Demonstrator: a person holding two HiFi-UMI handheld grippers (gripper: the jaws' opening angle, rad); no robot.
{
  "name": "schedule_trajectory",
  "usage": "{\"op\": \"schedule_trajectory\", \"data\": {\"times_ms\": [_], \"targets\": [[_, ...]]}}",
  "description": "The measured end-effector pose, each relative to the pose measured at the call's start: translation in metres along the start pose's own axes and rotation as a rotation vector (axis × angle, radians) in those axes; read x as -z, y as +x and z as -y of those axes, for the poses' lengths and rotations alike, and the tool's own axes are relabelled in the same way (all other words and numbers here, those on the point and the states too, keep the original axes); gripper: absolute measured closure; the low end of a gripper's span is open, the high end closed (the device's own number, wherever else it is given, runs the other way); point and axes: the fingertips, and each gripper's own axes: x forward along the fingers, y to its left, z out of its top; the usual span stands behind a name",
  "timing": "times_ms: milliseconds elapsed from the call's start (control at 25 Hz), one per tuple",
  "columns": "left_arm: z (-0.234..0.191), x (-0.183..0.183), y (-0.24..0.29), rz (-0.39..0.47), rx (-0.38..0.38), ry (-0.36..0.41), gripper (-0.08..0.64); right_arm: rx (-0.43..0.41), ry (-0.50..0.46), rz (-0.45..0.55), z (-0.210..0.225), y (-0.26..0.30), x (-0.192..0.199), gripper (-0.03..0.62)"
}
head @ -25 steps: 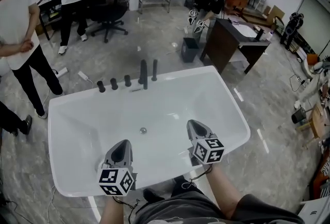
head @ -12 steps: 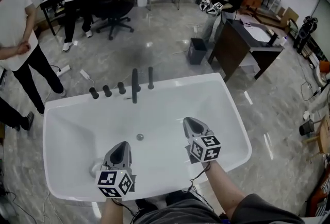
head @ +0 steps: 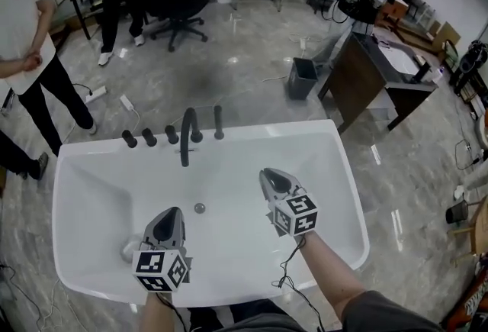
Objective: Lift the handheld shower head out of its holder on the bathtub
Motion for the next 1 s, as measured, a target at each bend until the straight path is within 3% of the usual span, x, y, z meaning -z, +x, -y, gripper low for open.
{"op": "schedule_trajectory", "data": {"times_ms": [200, 360, 440, 520, 720, 1000], "targets": [[-0.017, 0.001, 0.021, 0.019, -0.074, -0.041, 0.543, -0.02, 0.015, -0.011, 0.015, 0.034, 0.01, 0.555], [-0.022, -0.001, 0.036, 0.01, -0.076, -0.031, 0.543, -0.063, 0.019, -0.025, 0.008, 0.06, 0.016, 0.551], [-0.024, -0.002, 0.043, 0.006, -0.071, -0.034, 0.543, -0.109, 0.015, -0.041, -0.001, 0.071, 0.019, 0.481], [-0.027, -0.002, 0.05, 0.004, -0.069, -0.041, 0.543, -0.129, 0.013, -0.053, -0.004, 0.082, 0.023, 0.45], [-0.036, 0.004, 0.074, 0.001, -0.061, -0.069, 0.543, -0.075, -0.031, -0.072, 0.008, 0.119, 0.033, 0.381], [-0.055, 0.02, 0.105, 0.023, -0.079, -0.099, 0.543, -0.059, -0.036, -0.07, 0.021, 0.169, 0.043, 0.373]]}}
